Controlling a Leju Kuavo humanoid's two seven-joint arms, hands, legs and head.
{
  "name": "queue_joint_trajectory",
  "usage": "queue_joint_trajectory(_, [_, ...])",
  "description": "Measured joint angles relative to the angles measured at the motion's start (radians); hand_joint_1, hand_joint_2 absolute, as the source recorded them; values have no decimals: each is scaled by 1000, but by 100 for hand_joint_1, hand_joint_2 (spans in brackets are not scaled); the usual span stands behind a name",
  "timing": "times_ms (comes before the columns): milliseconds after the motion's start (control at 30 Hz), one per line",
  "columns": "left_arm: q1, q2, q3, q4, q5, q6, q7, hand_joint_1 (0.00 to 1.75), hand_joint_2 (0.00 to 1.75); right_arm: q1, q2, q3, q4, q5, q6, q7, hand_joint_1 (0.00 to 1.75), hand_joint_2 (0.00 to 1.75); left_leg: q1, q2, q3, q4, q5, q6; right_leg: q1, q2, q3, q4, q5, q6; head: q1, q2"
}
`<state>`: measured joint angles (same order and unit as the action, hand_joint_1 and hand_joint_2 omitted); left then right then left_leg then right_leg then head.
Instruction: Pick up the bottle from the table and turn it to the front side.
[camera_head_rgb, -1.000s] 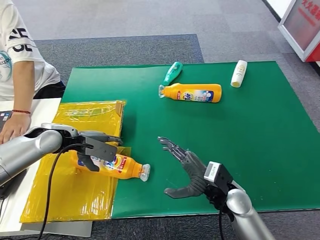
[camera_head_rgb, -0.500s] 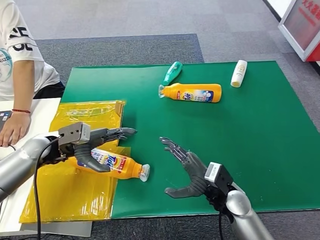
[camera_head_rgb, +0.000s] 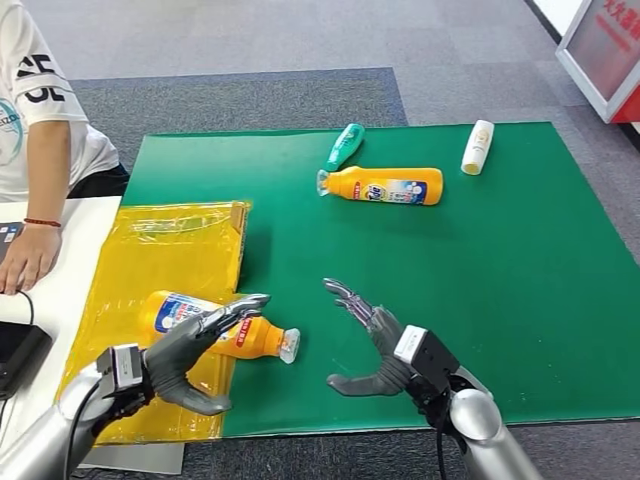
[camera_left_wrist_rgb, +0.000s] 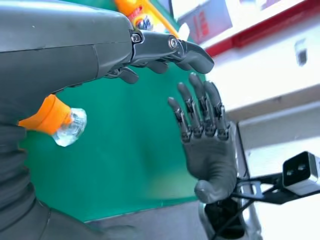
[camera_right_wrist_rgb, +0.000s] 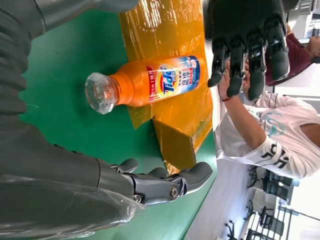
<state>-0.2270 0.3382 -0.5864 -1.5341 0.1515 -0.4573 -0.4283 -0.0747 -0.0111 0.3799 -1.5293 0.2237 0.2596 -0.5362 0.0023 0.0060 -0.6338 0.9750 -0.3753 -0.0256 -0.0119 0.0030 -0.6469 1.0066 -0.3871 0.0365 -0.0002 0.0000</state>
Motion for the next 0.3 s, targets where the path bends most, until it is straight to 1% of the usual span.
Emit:
queue_joint_trajectory(100, [73,-52,58,-31,-55,32,-27,0,175,19,0,0,-24,14,-21,16,0,175,0,0,0,0,0,0,0,0,0,0,0,0,0,0])
queue_joint_trajectory(267, [160,-135,129,-77,-102,69,-46,0,175,45,5,-4,-67,24,-38,24,0,175,0,0,0,0,-1,1,0,0,1,0,-1,0,0,0])
queue_joint_trajectory(300, [171,-144,139,-83,-109,74,-48,0,175,50,5,-5,-73,25,-40,25,0,175,0,0,0,0,-2,1,0,0,1,0,-1,0,0,0])
